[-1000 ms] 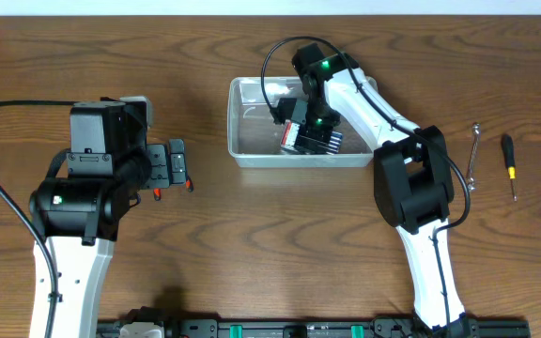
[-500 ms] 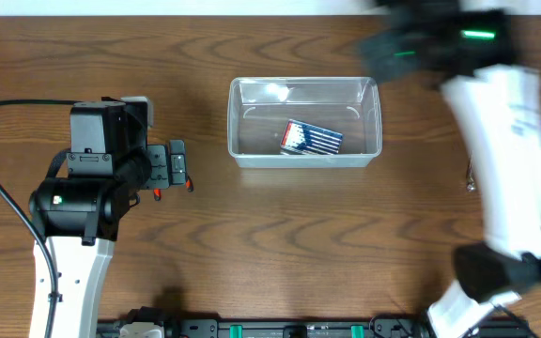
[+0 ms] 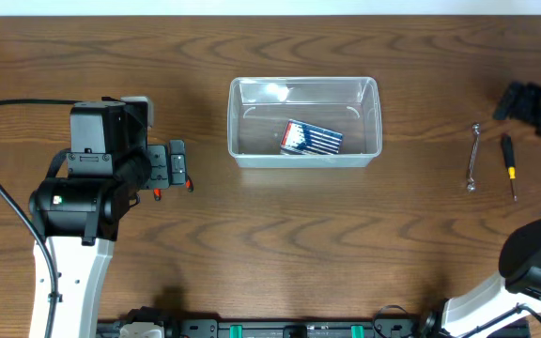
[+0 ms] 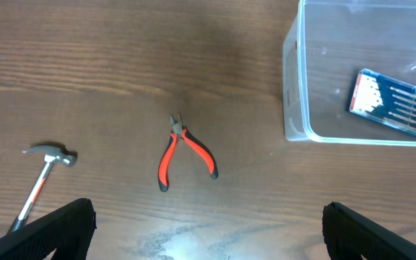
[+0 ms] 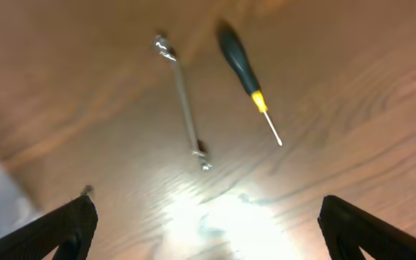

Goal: Pack container
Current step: 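Move the right gripper to the silver wrench and grasp it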

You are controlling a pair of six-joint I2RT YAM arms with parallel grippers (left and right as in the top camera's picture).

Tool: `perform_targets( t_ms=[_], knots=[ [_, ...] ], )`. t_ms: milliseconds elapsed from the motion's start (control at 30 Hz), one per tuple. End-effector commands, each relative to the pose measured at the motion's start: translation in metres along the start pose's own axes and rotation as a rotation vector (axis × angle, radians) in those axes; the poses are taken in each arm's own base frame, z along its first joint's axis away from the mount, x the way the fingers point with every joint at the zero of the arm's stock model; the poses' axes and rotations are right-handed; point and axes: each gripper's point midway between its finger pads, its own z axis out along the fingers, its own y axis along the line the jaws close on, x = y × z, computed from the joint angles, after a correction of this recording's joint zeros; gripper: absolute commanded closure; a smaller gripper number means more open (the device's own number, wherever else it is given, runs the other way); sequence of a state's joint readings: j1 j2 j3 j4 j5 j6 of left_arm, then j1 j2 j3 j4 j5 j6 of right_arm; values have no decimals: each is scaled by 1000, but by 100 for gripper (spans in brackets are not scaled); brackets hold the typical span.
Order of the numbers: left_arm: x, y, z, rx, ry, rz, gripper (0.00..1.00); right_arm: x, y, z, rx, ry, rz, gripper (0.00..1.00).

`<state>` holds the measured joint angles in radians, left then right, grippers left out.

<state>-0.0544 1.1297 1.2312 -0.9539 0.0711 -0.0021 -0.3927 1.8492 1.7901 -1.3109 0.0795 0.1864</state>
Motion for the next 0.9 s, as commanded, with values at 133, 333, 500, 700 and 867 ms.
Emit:
perform_targets(
  t_ms=[133,333,500,700,867],
  knots=[
    [-5,1,-4,-10,-15,12,2,34,10,83,-22,70,-22,3],
    [-5,1,-4,-10,-13,12,2,52,19,122,-28,59,-47,1],
    [-5,1,-4,-10,-13,11,1,55,28,141,-81,18,-116,2],
    [-4,1,-4,-10,-11,11,2,49,30,144,-89,-17,-123,2],
    [-4,1,-4,-10,-10,11,2,44,33,145,-98,-35,-125,2]
  ],
)
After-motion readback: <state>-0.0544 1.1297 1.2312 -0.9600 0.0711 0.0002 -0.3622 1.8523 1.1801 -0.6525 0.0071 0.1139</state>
